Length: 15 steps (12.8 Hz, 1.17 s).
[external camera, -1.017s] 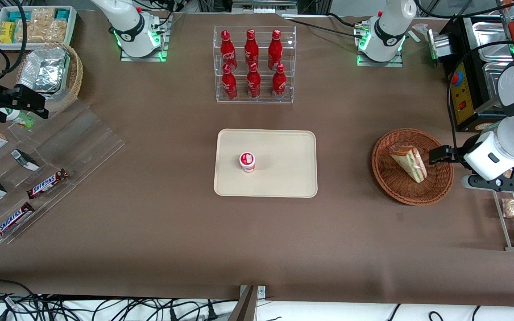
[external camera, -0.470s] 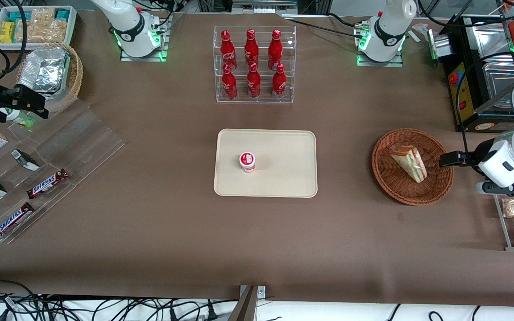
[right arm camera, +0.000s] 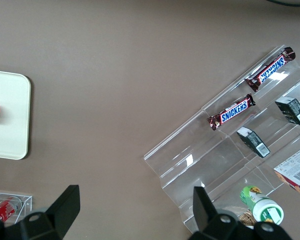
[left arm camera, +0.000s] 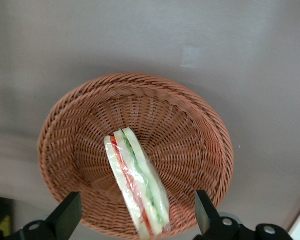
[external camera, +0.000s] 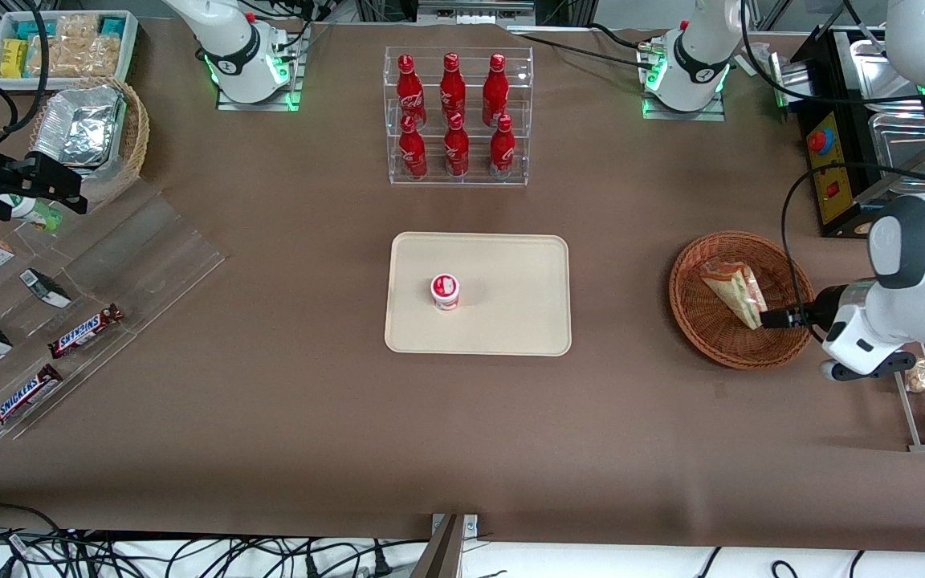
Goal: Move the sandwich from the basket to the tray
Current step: 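Lower the open left gripper and close it on the sandwich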
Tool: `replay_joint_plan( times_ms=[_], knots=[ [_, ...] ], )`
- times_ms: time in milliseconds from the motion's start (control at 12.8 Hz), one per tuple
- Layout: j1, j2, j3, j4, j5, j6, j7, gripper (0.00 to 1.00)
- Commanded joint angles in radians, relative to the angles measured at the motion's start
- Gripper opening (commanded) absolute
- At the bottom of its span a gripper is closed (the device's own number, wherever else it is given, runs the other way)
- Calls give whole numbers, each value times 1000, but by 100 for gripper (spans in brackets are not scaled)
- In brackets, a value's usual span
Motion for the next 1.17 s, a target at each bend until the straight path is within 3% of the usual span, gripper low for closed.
replay_joint_plan(
  times_ms=[0, 157, 391, 548, 1096],
  knots=[
    [-1, -85, -2, -187, 22, 148, -182, 100],
    [0, -152, -8, -351, 57, 293, -240, 100],
    [-10, -208, -11, -450, 63, 347, -399, 100],
    [-14, -254, -17, -540, 114, 397, -463, 100],
    [-15, -252, -47, -652, 135, 549, -515, 100]
  ],
)
